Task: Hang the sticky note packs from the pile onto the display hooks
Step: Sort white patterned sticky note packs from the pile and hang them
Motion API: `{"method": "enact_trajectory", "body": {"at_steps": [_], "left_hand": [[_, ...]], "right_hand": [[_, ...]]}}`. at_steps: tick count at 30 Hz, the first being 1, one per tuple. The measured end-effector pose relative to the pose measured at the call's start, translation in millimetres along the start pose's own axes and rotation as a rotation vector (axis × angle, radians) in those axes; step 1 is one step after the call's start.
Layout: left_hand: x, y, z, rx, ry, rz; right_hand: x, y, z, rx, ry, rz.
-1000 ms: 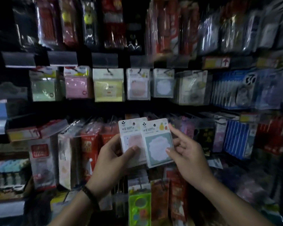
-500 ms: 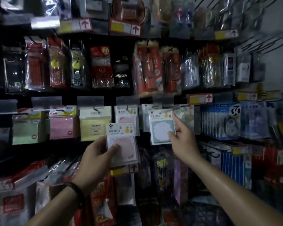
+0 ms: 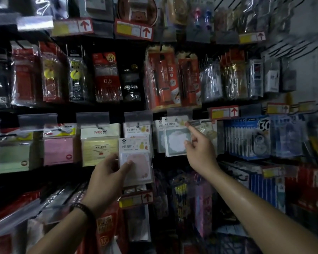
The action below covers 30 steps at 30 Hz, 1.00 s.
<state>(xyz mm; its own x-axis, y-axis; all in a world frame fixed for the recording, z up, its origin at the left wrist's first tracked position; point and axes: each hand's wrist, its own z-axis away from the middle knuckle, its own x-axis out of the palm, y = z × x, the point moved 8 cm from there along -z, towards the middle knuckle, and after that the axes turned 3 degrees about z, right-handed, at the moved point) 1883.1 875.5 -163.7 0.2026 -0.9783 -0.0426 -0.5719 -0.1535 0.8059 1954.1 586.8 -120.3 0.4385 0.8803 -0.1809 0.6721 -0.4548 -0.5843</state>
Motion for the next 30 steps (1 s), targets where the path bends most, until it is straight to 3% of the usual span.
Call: {"method": "enact_trajectory", "body": {"at_steps": [14,19,22,25,27,30], "left_hand": [[-5,8,-11,-0.051,-0.026,-0.073],[-6,9,-15,-0.052,-0.046,-0.050],[-4,6,-18,-0.057,-0.050,-0.055],[3,5,-21,-0.028,-0.068,-0.097],[6,8,-22,0.003,-0.073,-0.113],[5,11,-25,0.049,-0.060,-0.114]], "right_hand": [[42,9,-46,0.077,-0.126,0.529],[41,9,-34,0.276,-0.017,0.337],[47,-14,-1,0.211,0.050,0.120],[75,-31,32,0.206,-0.125,-0.188],[88,-42,43,0.135,-0.206,-0.221],[88,-55,50,0.013,-0.167,-0.206]]}}
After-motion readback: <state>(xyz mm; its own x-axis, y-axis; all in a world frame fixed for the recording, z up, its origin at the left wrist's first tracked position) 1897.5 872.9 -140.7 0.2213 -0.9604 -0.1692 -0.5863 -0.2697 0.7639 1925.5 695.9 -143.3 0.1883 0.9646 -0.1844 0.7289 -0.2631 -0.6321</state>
